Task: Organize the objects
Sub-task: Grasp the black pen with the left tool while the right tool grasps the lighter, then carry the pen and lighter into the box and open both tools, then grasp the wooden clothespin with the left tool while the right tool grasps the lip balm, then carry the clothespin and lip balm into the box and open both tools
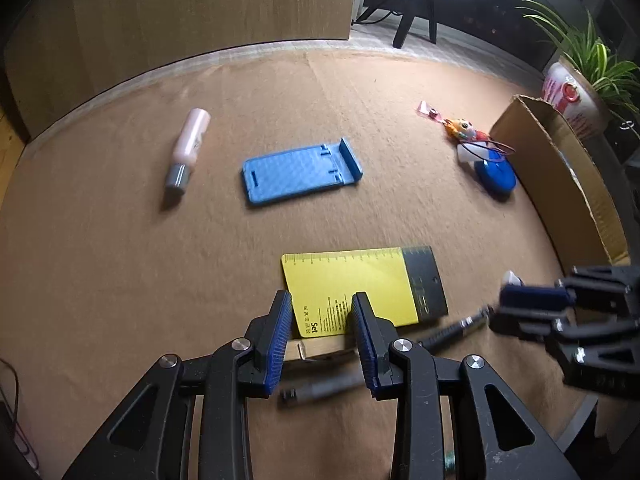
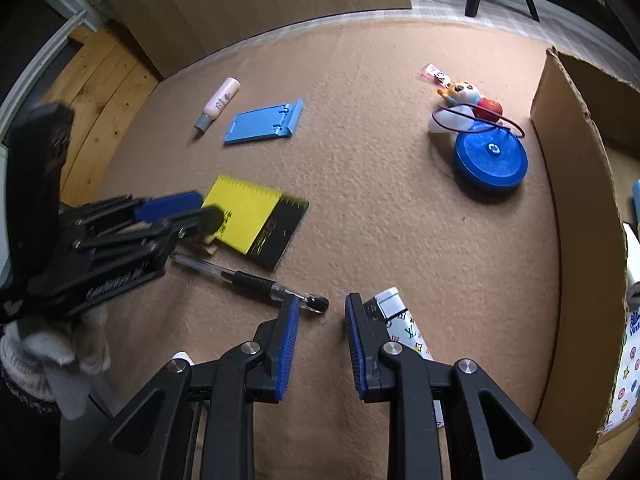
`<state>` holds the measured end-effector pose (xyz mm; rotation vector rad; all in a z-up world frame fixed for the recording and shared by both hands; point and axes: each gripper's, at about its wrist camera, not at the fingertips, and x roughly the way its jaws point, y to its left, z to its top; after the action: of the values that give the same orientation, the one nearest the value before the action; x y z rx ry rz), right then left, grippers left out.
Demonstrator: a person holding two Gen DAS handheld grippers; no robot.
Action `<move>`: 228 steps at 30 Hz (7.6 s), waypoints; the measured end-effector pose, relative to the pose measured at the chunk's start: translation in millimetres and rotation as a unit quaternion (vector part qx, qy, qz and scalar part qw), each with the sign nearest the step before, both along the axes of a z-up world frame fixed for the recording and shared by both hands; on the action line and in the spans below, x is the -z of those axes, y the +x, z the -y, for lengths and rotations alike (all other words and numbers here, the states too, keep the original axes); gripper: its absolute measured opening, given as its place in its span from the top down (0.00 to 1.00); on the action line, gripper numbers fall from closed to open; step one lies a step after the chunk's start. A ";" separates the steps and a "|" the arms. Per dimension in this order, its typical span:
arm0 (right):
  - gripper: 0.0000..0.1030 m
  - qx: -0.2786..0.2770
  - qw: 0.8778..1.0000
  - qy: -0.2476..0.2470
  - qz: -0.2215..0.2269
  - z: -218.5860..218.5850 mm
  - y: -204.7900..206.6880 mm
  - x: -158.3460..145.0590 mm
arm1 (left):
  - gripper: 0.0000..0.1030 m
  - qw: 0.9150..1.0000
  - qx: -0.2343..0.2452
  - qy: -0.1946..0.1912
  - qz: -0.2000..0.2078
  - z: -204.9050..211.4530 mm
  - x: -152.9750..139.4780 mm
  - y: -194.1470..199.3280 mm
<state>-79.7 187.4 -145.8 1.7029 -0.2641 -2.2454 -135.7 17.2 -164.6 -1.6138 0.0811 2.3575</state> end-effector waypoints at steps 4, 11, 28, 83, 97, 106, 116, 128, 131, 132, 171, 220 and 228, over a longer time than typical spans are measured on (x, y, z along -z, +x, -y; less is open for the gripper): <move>0.79 0.006 1.000 -0.001 0.002 -4.1 0.4 1.7 | 0.66 1.000 0.000 -0.007 -0.005 -1.8 5.3 -16.1; 0.79 0.013 1.000 -0.010 -0.006 -11.8 0.9 -4.9 | 0.66 0.999 -0.045 0.028 -0.003 34.8 -7.7 -20.9; 0.61 0.044 0.998 -0.038 0.006 -54.4 18.8 -11.6 | 0.52 0.996 0.088 0.025 -0.013 -36.7 -16.1 29.4; 0.80 0.049 0.996 0.006 -0.067 -73.3 66.0 -54.9 | 0.88 0.991 0.099 0.084 -0.012 -65.4 -58.3 42.7; 0.80 0.119 0.986 0.035 -0.113 -168.5 77.1 -87.7 | 0.88 0.980 0.149 0.130 -0.032 -187.5 -91.9 7.4; 0.80 0.142 0.983 0.048 -0.109 -211.6 74.5 -79.9 | 0.88 0.978 0.165 0.126 -0.034 -259.5 -89.1 -21.4; 0.42 0.141 0.981 0.052 -0.119 -220.0 69.9 -79.2 | 0.41 0.980 0.156 0.110 -0.048 -291.8 -87.1 -39.9; 0.41 0.138 0.981 0.043 -0.126 -211.0 69.2 -80.4 | 0.41 0.984 0.134 0.103 -0.059 -256.0 -97.2 -39.2; 0.41 0.133 0.982 0.038 -0.127 -203.1 71.1 -81.6 | 0.41 0.983 0.134 0.108 -0.056 -244.7 -99.1 -35.3; 0.41 0.132 0.982 0.035 -0.130 -200.3 71.8 -82.3 | 0.41 0.984 0.133 0.108 -0.056 -239.8 -99.6 -33.2; 0.41 -0.187 0.978 0.036 -0.081 60.7 91.6 -28.7 | 0.27 0.999 -0.011 -0.037 0.000 14.3 -1.7 10.8; 0.86 -0.126 0.987 0.045 -0.086 5.4 92.8 -35.7 | 0.38 0.999 -0.034 0.013 -0.012 6.4 -20.0 22.0; 0.86 -0.043 0.993 0.030 -0.109 -52.2 88.5 -61.7 | 0.38 0.999 -0.003 0.030 -0.032 -26.7 -44.5 18.7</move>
<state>8.8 239.6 -84.1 1.4508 -0.0715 -2.3709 -116.9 43.9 -120.1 -1.5134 0.0194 2.3935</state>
